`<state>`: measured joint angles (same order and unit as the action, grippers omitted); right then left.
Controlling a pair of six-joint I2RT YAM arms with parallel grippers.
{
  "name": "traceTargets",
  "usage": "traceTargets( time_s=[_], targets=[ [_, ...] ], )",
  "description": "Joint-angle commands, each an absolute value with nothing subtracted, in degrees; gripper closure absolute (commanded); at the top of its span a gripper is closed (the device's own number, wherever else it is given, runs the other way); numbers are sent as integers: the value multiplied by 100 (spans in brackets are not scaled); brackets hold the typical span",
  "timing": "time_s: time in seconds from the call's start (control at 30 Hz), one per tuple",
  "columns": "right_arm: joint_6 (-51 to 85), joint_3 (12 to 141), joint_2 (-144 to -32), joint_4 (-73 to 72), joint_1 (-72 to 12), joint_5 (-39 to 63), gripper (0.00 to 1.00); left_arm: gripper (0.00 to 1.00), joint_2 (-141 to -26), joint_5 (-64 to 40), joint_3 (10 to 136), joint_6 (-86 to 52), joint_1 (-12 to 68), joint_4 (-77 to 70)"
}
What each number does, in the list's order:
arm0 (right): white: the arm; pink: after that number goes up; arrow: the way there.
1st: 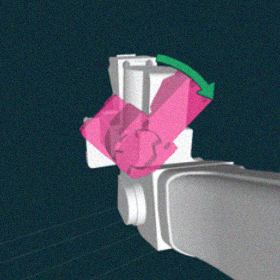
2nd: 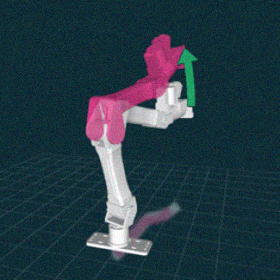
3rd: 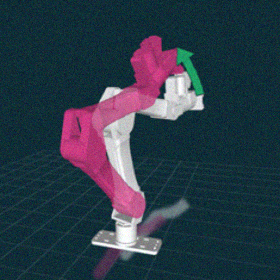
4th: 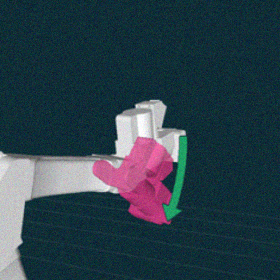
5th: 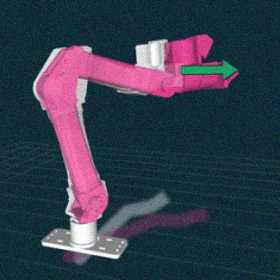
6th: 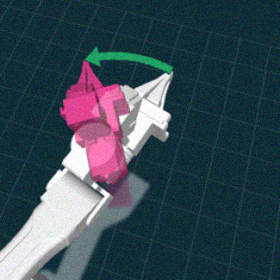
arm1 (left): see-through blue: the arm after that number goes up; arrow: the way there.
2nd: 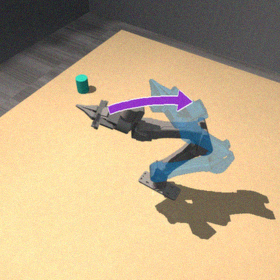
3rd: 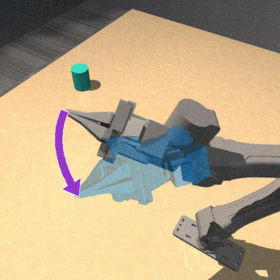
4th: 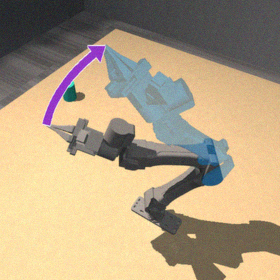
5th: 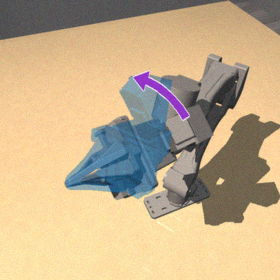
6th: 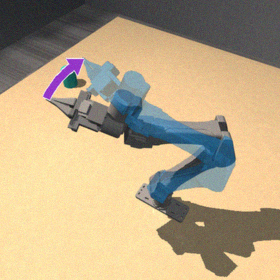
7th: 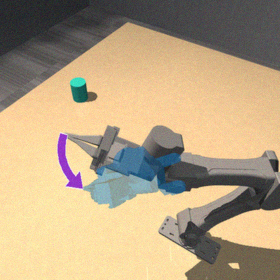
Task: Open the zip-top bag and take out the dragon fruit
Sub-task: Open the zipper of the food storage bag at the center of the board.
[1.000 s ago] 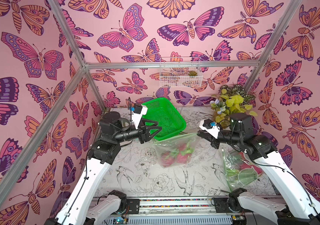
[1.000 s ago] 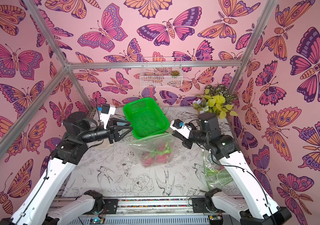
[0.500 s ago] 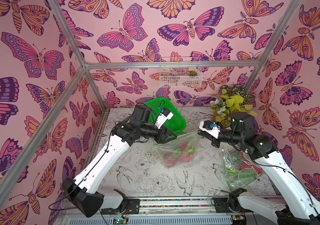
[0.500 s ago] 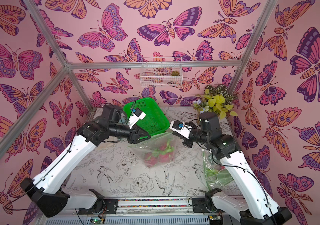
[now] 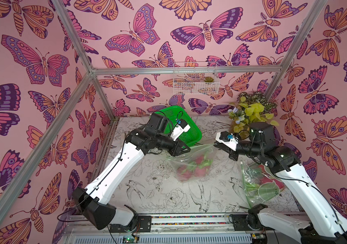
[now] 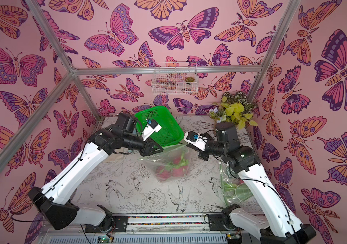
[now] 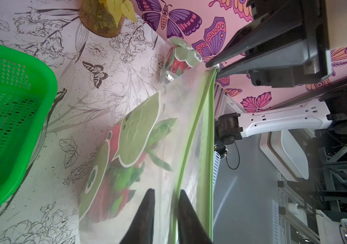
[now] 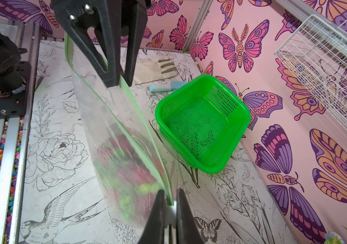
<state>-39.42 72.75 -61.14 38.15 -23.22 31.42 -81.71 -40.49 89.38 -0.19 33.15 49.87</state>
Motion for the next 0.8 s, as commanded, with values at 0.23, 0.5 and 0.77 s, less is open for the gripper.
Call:
traceTargets(
  time_s=[0.23, 0.5, 0.77],
  targets=[
    [-1865, 7137, -5783, 2601, -2285, 2437, 51, 100, -8346, -4091, 9101, -773, 3427, 4420],
    [677, 7888, -5648, 3434, -2285, 482, 24, 100, -8416, -3232, 9047, -1978, 3559, 3292],
    [2708, 9401, -6119, 5810, -2285, -85, 27, 100, -8984, -2177, 9664, -2656, 4035, 3171]
  ],
)
